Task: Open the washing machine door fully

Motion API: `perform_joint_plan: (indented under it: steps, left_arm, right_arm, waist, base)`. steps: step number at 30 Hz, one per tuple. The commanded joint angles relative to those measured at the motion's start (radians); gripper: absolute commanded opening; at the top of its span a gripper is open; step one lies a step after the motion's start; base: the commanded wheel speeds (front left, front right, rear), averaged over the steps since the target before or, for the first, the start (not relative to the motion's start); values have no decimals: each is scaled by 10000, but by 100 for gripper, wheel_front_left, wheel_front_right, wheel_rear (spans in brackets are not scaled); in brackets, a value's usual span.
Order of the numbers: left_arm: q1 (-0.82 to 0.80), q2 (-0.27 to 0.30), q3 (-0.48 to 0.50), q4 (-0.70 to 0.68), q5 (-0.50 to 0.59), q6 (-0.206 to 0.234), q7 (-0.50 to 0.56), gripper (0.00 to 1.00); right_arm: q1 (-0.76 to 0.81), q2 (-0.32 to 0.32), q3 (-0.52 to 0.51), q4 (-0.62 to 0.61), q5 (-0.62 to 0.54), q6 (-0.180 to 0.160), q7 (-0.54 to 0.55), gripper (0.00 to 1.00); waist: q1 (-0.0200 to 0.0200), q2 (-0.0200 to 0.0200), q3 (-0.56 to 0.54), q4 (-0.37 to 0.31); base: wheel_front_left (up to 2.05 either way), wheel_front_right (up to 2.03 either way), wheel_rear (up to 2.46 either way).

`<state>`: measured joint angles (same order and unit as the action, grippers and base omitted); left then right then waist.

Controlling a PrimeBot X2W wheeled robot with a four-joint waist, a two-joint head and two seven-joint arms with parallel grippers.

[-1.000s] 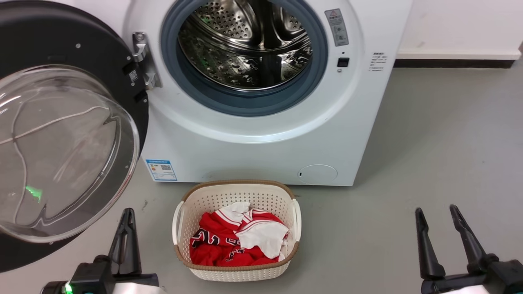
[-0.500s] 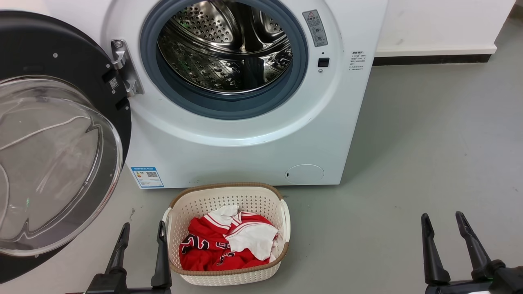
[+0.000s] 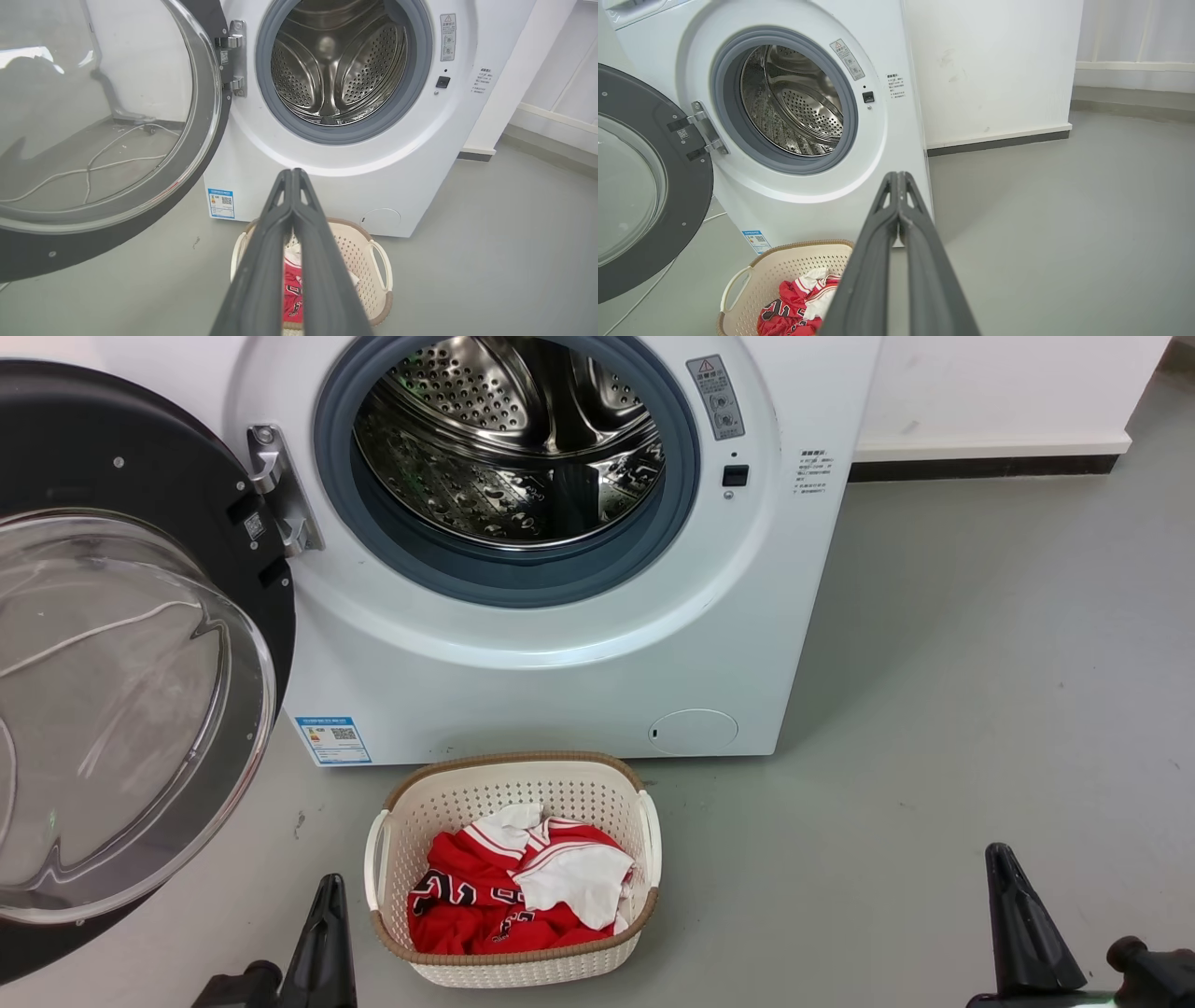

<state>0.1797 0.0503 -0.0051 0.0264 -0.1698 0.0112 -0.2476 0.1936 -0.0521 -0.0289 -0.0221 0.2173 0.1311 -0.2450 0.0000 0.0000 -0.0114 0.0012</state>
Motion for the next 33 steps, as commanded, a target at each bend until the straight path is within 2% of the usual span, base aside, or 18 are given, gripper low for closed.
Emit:
perform_joint_plan:
  steps: [1,18,33]
  left_arm:
    - [-249,71,15,-76,-620,-53,90,0]
    - [-893,222,67,505,-3929,-384,722,0]
    - [-1310,287,151,827,-6177,-598,1191,0]
  right_arm:
    - [-238,-82,12,-39,623,0,83,0]
    - [-905,-245,55,579,3844,-1,686,0]
    - [-1342,-314,29,987,6026,-2,1145,0]
  waist:
    - [0,0,3,1]
    - [0,0,22,-1]
    - [0,0,40,-3]
  base:
    - [0,0,0]
    - [0,0,0]
    - [0,0,0]
